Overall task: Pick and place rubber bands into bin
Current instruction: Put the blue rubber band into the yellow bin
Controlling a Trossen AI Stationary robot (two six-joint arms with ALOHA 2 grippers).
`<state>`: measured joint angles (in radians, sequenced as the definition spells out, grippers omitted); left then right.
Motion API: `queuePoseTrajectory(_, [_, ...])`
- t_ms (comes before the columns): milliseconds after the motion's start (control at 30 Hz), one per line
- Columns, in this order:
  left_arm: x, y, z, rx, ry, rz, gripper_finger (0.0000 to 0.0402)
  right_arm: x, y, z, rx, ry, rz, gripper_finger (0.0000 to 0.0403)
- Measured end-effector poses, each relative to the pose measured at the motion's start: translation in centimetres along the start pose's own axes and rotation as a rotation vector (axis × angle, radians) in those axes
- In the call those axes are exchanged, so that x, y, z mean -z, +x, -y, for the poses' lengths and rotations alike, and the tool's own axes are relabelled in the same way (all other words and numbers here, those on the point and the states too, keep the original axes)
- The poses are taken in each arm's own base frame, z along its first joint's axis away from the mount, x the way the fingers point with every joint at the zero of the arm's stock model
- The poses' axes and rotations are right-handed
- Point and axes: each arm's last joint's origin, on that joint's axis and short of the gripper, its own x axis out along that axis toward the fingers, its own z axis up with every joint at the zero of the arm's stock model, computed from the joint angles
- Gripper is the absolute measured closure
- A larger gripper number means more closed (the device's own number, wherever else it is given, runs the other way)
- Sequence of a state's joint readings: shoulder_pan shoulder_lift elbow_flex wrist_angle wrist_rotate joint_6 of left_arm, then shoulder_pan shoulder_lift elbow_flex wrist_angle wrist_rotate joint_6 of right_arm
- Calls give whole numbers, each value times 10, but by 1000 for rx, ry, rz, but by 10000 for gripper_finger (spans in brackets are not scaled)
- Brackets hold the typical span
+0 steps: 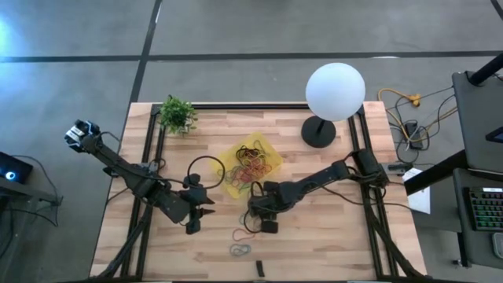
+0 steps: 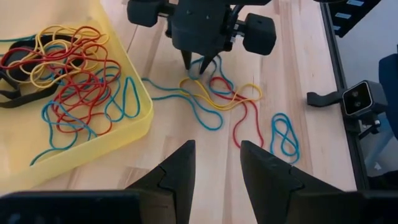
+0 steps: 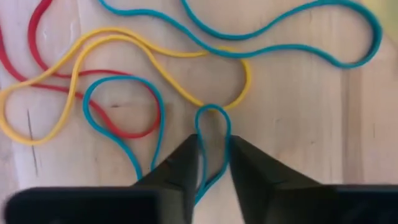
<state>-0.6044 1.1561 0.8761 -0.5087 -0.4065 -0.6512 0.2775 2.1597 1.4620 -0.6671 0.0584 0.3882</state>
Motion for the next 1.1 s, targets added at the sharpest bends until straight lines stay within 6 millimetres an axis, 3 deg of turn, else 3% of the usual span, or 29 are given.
queuePoseTrajectory(167, [0,0,0,-3,1,2,290,1,0,-1,-12,-7,-9,386])
queuePoseTrajectory(333, [0,0,0,-3,1,2,290,1,-4,-2,-13,-4,-4,394])
queuePoseTrajectory(567, [0,0,0,-6,2,4,290,3,-25,0,54,-9,45,395])
queuePoseTrajectory(1100, [-1,0,-1,-36,2,29,290,0,-107,4,89,19,285,395])
